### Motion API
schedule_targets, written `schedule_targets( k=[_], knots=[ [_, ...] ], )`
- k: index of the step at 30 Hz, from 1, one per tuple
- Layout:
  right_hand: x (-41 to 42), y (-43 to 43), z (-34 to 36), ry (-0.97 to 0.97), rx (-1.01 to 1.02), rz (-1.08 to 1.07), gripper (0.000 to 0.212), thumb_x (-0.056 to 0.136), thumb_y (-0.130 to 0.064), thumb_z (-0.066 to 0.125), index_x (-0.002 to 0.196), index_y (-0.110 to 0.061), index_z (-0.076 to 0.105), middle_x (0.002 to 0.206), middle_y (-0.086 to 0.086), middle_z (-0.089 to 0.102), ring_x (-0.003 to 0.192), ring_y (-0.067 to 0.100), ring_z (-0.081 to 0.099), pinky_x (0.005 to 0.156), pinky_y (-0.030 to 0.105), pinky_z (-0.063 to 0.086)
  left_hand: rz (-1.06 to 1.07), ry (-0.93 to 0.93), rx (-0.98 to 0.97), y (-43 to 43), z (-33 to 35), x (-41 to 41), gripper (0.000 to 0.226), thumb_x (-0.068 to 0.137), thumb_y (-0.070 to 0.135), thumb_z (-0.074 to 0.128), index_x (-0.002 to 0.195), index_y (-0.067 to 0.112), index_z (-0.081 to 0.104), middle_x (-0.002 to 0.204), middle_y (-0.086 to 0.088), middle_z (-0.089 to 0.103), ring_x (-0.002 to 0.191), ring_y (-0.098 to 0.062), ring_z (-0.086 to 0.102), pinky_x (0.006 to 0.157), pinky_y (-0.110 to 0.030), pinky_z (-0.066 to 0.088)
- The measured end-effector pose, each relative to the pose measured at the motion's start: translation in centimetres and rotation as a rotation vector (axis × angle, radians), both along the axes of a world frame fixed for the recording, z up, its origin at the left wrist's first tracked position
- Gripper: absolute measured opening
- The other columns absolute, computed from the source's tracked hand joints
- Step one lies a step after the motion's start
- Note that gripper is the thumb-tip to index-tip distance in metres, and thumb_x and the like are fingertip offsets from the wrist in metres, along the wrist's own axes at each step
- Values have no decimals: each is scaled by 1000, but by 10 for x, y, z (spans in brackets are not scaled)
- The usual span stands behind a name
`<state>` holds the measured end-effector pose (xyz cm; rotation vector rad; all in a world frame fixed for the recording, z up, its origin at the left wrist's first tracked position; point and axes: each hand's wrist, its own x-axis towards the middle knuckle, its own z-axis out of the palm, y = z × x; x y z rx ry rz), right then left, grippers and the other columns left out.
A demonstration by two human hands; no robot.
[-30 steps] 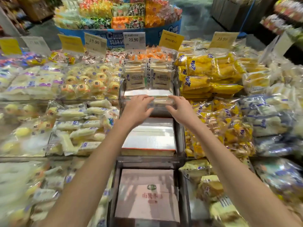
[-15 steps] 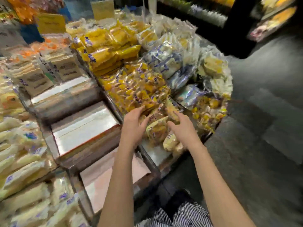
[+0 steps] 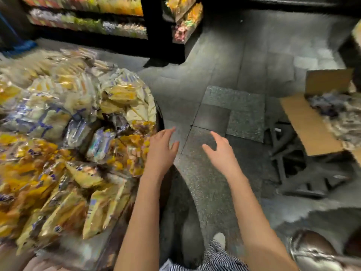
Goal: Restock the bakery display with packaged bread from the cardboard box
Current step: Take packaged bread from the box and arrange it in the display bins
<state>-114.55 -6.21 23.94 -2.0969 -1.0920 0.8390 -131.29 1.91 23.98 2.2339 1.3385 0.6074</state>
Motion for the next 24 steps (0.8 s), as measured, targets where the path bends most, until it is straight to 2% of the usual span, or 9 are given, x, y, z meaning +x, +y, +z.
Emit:
schedule_targets(
  k=[4, 8, 13, 17, 20, 24],
  knots=[
    [118, -16, 2, -1, -18, -168, 61, 98, -30, 57, 152, -17, 32, 152, 15, 36, 140, 28, 33, 113, 37, 29, -210, -10, -17, 0, -2, 137, 47, 95, 16, 63, 139, 8, 52, 136, -14, 55, 128, -33, 46, 107, -30, 25],
    [215, -44, 1, 0, -21, -340, 59, 100, -31, 54, 152, -18, 30, 154, 12, 33, 141, 28, 33, 113, 40, 30, -380, 13, -27, -5, -4, 251, 49, 96, 21, 60, 143, 14, 48, 138, -9, 53, 130, -31, 44, 109, -32, 25],
    [302, -70, -8, 35, -44, -524, 59, 101, -35, 51, 153, -22, 28, 156, 7, 30, 141, 28, 32, 112, 46, 34, -536, 84, -60, -12, -14, 357, 50, 99, 28, 55, 147, 21, 42, 145, -6, 47, 136, -29, 35, 112, -38, 29],
    [353, -74, -23, 62, -68, -599, 60, 101, -35, 52, 153, -21, 28, 157, 5, 30, 142, 26, 32, 113, 45, 34, -650, 153, -136, -13, -25, 425, 52, 101, 31, 51, 151, 24, 36, 150, -4, 41, 141, -27, 28, 115, -40, 28],
    [393, -71, -33, 75, -113, -642, 60, 101, -34, 51, 154, -20, 26, 156, 7, 29, 140, 28, 33, 109, 42, 35, -729, 198, -167, -2, -34, 481, 53, 102, 33, 50, 152, 26, 33, 153, -3, 38, 143, -27, 26, 116, -43, 28],
    [459, -60, -41, 76, -144, -753, 62, 101, -35, 51, 154, -21, 24, 155, 11, 29, 134, 33, 40, 107, 44, 38, -834, 206, -187, 20, -42, 562, 53, 101, 33, 50, 151, 26, 34, 153, -3, 38, 143, -25, 26, 114, -42, 31]
  ],
)
